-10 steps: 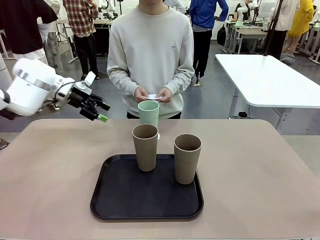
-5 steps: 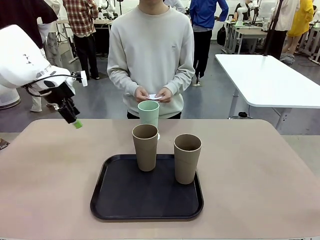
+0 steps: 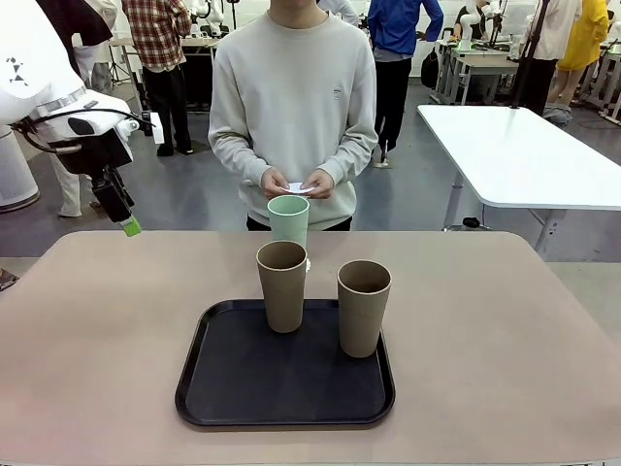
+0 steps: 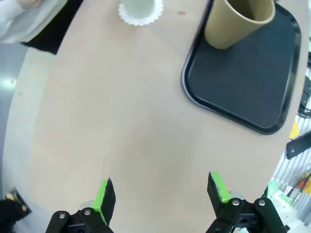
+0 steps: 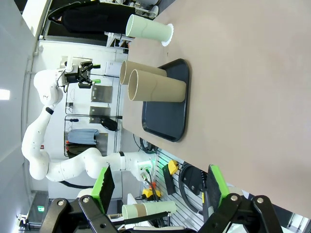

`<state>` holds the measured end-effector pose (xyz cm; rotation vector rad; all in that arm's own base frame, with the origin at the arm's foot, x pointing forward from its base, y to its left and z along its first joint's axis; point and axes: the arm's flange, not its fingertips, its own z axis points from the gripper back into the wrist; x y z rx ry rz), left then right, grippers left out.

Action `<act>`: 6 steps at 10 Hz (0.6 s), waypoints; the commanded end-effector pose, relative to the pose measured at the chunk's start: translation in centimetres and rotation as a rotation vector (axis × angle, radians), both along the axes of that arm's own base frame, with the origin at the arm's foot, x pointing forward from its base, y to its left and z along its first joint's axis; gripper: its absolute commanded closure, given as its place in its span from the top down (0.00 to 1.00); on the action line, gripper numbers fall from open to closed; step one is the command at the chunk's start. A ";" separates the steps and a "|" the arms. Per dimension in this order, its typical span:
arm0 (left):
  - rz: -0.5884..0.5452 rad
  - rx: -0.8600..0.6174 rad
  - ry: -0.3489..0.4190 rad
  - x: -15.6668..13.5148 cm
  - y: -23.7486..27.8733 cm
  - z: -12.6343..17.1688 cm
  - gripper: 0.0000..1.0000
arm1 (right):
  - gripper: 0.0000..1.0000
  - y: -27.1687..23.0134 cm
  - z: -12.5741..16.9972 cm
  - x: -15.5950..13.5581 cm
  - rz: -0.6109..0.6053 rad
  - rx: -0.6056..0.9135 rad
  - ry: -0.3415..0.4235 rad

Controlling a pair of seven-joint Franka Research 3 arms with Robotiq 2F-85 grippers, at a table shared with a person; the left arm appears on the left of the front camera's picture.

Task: Place coasters on the table and set cups on them.
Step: Pick up one Reusable plastic cup and place it on a coaster set by the human.

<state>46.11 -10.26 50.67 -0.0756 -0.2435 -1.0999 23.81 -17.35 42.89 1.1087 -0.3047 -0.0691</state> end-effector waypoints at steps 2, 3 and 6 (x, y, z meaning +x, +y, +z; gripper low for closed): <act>0.179 0.161 -0.041 0.5 -1.1 -1.2 1.00 | 1.00 0.0 0.0 0.2 -0.010 0.007 -0.012; 0.210 0.192 -0.049 0.5 -1.4 -1.4 1.00 | 1.00 0.0 0.0 0.2 -0.010 0.007 -0.012; 0.189 0.160 -0.052 0.7 -0.8 -1.0 1.00 | 1.00 0.0 0.0 0.2 -0.010 0.007 -0.012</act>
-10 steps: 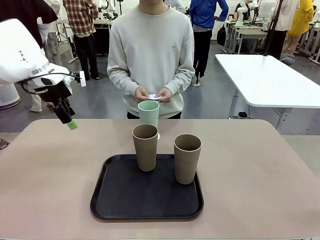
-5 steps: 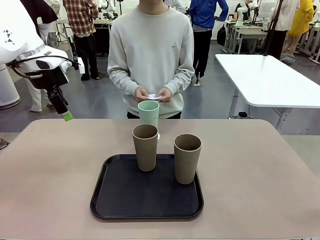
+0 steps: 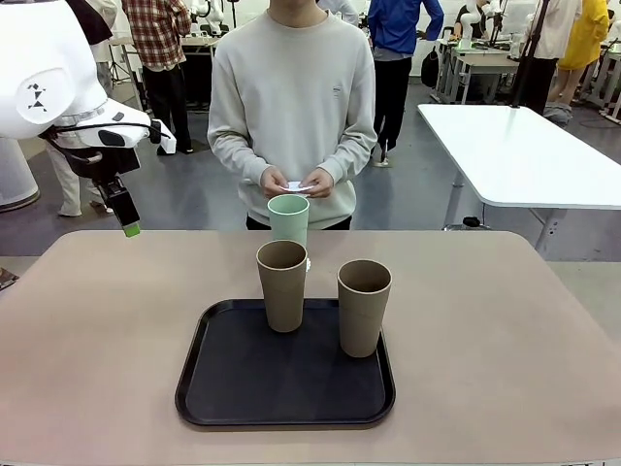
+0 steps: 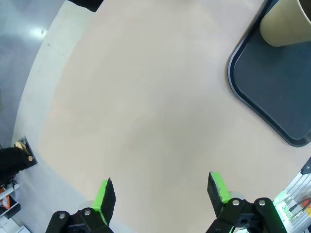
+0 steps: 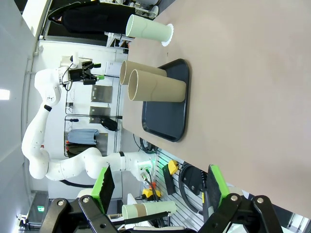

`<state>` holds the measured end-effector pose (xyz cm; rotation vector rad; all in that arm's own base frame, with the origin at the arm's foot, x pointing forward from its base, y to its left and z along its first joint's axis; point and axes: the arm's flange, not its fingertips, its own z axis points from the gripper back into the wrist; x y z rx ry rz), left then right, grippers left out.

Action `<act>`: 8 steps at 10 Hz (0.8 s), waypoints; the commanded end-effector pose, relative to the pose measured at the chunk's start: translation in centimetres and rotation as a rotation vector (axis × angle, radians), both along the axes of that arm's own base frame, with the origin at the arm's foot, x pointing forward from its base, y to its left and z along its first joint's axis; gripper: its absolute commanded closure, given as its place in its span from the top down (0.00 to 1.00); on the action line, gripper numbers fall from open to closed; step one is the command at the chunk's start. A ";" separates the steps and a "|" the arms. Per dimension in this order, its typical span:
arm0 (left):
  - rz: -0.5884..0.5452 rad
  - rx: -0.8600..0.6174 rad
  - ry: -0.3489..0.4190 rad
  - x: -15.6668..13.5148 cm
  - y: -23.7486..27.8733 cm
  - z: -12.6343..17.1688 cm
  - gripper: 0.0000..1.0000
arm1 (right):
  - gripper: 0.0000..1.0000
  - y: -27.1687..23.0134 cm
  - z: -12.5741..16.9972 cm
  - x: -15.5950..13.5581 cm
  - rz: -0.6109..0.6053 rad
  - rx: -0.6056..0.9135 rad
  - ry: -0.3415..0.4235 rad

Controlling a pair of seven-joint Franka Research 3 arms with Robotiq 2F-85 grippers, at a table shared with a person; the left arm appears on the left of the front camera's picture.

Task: Place coasters on the table and set cups on them.
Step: Pick up one Reusable plastic cup and place it on a coaster set by the human, then take one Reusable plastic cup from the Flat Tray and place it on a coaster set by the human.

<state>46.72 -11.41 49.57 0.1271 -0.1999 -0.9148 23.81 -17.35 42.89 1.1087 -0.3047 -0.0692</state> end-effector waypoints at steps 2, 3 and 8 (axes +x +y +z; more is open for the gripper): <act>-0.017 -0.009 0.001 0.1 0.4 0.1 1.00 | 1.00 0.0 0.0 0.2 -0.010 0.007 -0.012; -0.017 -0.009 0.001 0.1 0.4 0.1 1.00 | 1.00 0.0 0.0 0.2 -0.010 0.007 -0.012; -0.017 -0.009 0.001 0.1 0.4 0.1 1.00 | 1.00 0.0 0.0 0.2 -0.010 0.007 -0.012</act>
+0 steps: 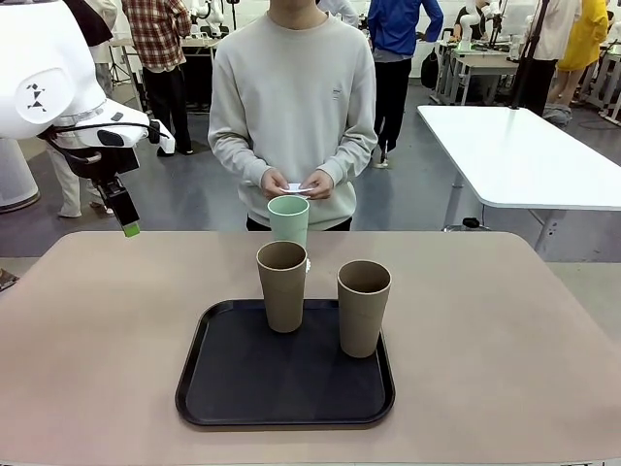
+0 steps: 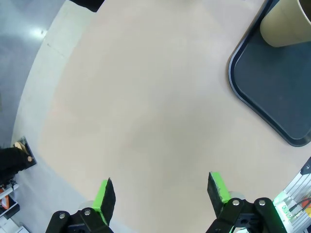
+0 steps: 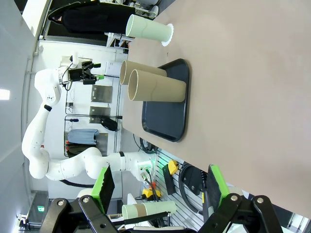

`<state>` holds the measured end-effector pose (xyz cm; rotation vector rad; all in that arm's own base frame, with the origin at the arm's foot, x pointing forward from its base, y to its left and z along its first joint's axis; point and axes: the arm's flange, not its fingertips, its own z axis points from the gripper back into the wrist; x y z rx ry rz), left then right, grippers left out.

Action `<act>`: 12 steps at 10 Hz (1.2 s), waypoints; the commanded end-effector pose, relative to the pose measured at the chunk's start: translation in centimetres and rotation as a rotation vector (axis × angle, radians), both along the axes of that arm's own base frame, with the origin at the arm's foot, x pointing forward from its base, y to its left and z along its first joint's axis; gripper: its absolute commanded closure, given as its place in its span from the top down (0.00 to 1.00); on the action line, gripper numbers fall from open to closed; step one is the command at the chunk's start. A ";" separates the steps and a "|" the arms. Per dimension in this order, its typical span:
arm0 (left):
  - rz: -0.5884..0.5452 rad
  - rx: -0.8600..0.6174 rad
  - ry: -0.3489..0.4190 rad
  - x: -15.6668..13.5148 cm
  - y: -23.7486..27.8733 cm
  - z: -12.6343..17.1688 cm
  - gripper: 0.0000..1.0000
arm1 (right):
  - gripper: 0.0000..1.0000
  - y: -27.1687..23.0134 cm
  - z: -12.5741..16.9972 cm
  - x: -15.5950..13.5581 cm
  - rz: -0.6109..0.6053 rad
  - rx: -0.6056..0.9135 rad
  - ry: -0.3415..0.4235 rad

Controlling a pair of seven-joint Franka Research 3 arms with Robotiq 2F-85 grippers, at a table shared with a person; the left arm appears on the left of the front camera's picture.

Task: Place coasters on the table and set cups on them.
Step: Take one Reusable plastic cup from the Flat Tray and place it on a coaster set by the human.

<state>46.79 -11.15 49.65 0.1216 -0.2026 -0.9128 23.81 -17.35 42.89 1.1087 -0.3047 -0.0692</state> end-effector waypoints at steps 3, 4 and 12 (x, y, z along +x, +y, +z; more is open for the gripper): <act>0.082 -0.045 0.016 -0.8 1.5 2.0 1.00 | 1.00 0.0 0.0 0.2 -0.010 0.007 -0.012; 0.196 -0.082 0.013 -3.3 2.6 1.8 1.00 | 1.00 0.0 0.0 0.2 -0.010 0.007 -0.012; 0.178 -0.778 0.288 -7.0 18.8 0.8 1.00 | 1.00 0.0 0.0 0.2 -0.010 0.007 -0.012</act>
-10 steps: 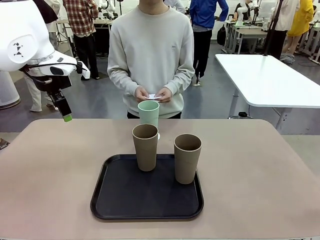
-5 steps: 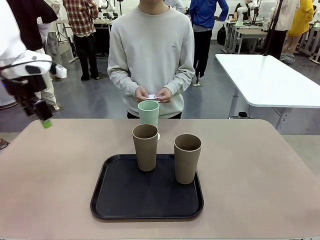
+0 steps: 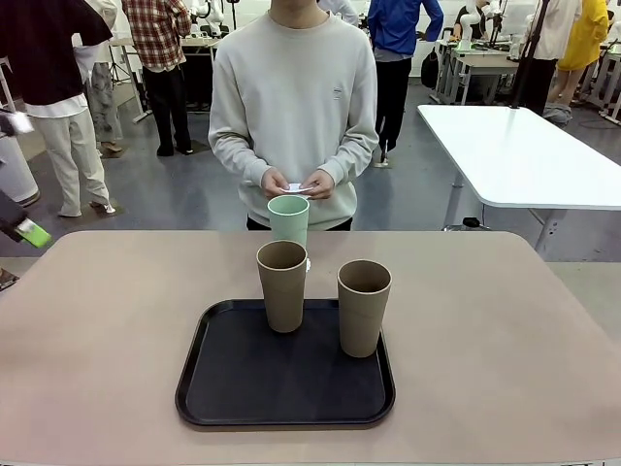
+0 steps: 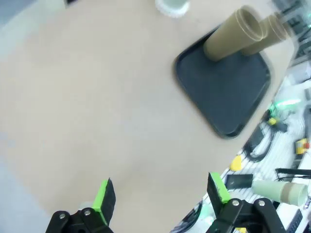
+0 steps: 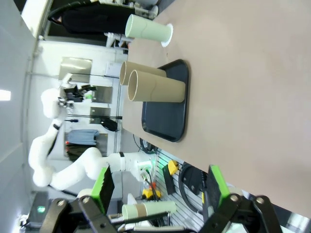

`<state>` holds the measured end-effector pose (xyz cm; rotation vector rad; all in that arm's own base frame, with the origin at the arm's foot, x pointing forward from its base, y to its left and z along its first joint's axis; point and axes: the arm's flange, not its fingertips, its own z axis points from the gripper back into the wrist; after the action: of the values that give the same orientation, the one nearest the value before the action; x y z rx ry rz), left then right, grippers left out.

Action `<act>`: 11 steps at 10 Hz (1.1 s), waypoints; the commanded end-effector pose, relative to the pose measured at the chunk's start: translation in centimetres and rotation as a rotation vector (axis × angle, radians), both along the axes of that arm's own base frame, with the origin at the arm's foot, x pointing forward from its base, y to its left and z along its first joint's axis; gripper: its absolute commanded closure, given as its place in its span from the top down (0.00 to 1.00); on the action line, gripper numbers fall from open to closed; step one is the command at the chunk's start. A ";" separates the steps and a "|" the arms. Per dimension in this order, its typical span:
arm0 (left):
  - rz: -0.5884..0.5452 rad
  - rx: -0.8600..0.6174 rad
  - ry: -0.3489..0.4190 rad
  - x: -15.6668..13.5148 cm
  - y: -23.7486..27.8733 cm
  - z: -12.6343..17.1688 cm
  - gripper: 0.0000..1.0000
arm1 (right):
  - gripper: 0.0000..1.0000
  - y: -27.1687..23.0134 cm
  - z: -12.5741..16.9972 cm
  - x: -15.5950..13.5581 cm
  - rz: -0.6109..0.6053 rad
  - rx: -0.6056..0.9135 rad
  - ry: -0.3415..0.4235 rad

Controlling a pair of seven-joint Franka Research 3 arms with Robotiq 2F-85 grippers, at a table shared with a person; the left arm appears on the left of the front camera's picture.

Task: Place coasters on the table and set cups on them.
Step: Take one Reusable plastic cup from the Flat Tray and place it on a coaster set by the human.

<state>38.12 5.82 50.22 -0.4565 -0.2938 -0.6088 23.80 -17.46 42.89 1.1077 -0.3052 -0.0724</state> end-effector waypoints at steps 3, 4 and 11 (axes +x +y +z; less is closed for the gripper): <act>-0.086 -0.594 0.228 3.8 9.7 -1.1 1.00 | 1.00 0.1 0.0 0.2 -0.007 0.007 -0.014; -0.104 -0.632 0.276 4.0 11.2 -1.6 1.00 | 1.00 0.1 0.0 0.2 -0.007 0.007 -0.014; 0.144 -0.738 0.225 0.4 18.0 -5.2 1.00 | 1.00 0.1 0.0 0.2 -0.007 0.007 -0.014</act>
<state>39.14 24.38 44.69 -1.1870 -0.2665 -0.3248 23.79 -17.53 42.91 1.1064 -0.3057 -0.0744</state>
